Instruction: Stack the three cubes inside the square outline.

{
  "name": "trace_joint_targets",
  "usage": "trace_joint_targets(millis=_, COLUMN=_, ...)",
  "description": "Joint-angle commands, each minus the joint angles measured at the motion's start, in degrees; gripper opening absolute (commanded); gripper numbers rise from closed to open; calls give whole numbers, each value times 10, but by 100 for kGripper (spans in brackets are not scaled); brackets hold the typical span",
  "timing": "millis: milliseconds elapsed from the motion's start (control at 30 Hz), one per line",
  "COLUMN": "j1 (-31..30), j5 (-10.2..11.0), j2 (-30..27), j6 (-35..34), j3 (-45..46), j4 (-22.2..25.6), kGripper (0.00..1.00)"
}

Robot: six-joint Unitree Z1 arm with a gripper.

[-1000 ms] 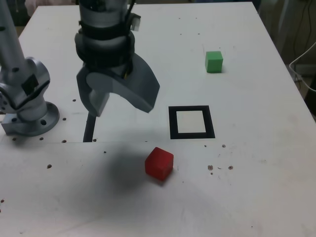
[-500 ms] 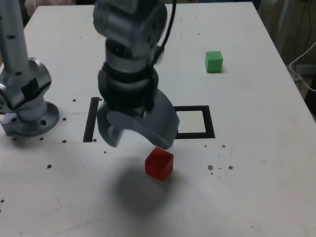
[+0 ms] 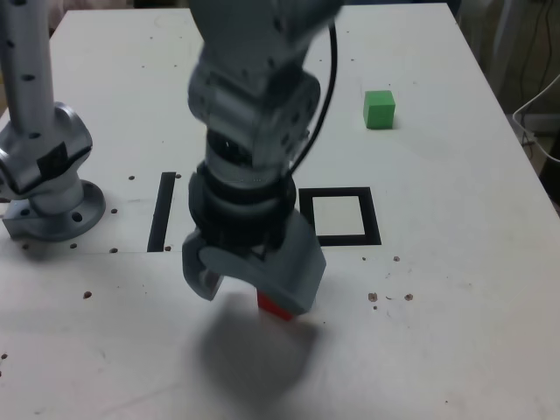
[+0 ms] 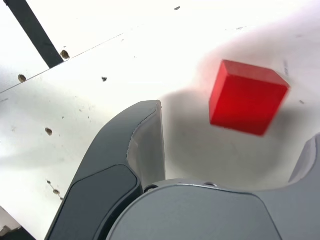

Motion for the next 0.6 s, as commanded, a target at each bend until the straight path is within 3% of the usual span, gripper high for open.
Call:
trace_joint_targets(millis=0, j1=-1, j5=2, j2=9, j6=3, j3=1, j4=-3, kGripper=91)
trace_joint_targets(millis=567, j1=9, j5=12, j2=41, j6=30, j3=0, j4=-20, kGripper=82)
